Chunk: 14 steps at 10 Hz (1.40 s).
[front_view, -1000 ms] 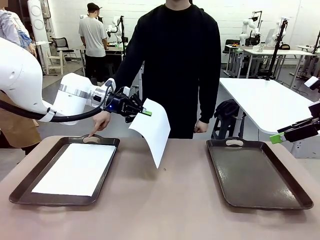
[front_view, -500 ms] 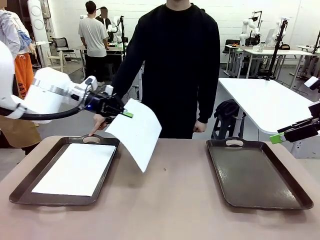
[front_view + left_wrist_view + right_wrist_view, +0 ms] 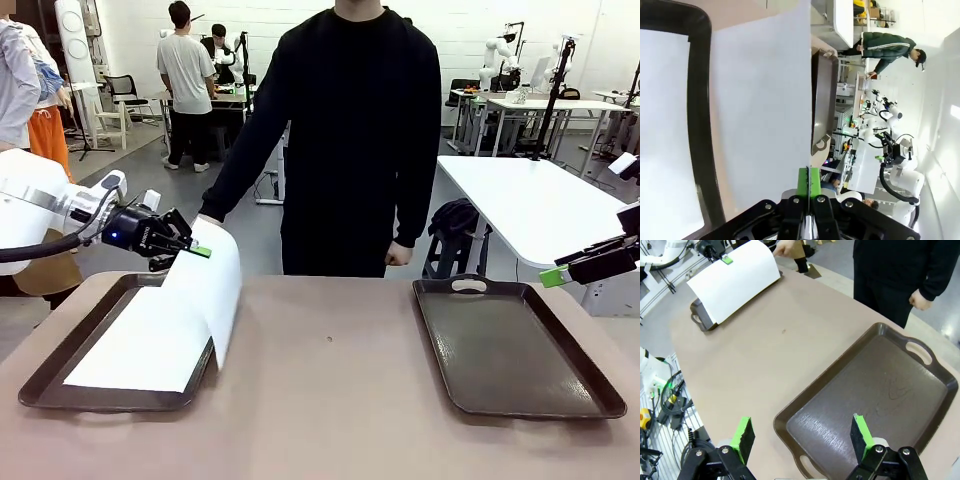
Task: Sort the A4 documents.
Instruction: Place the A4 Paper in the designated Handle tray.
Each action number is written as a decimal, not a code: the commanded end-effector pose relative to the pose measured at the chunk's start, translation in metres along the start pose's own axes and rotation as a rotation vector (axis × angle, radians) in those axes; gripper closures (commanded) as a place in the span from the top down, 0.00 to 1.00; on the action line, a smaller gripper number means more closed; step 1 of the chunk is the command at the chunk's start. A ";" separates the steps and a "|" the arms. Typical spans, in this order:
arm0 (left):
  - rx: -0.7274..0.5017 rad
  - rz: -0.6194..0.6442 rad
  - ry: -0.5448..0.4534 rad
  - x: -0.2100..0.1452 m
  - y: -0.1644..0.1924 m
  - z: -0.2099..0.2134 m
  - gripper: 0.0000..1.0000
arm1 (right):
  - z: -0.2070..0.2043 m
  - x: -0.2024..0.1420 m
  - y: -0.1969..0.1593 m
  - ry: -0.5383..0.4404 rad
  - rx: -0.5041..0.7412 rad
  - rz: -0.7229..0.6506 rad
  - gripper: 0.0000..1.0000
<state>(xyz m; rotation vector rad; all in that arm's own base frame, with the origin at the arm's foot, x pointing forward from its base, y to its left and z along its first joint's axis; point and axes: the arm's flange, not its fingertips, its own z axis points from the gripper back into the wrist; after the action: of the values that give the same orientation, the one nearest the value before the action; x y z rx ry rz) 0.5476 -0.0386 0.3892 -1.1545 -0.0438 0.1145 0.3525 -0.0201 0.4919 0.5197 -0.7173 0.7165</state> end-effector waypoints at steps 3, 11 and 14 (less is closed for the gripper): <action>0.162 -0.024 0.134 0.000 0.025 0.021 0.01 | -0.002 0.001 -0.004 -0.021 0.019 0.010 1.00; 0.483 0.004 0.121 0.028 0.049 0.075 0.01 | -0.002 0.001 -0.004 -0.021 0.019 0.010 1.00; 0.539 0.041 0.129 0.047 0.066 0.060 0.01 | -0.002 0.001 -0.004 -0.021 0.019 0.010 1.00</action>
<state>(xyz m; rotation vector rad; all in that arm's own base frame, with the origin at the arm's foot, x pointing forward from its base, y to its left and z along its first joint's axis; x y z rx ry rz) 0.5728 0.0540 0.3570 -0.6607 0.1007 0.0502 0.3525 -0.0201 0.4919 0.5196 -0.7173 0.7165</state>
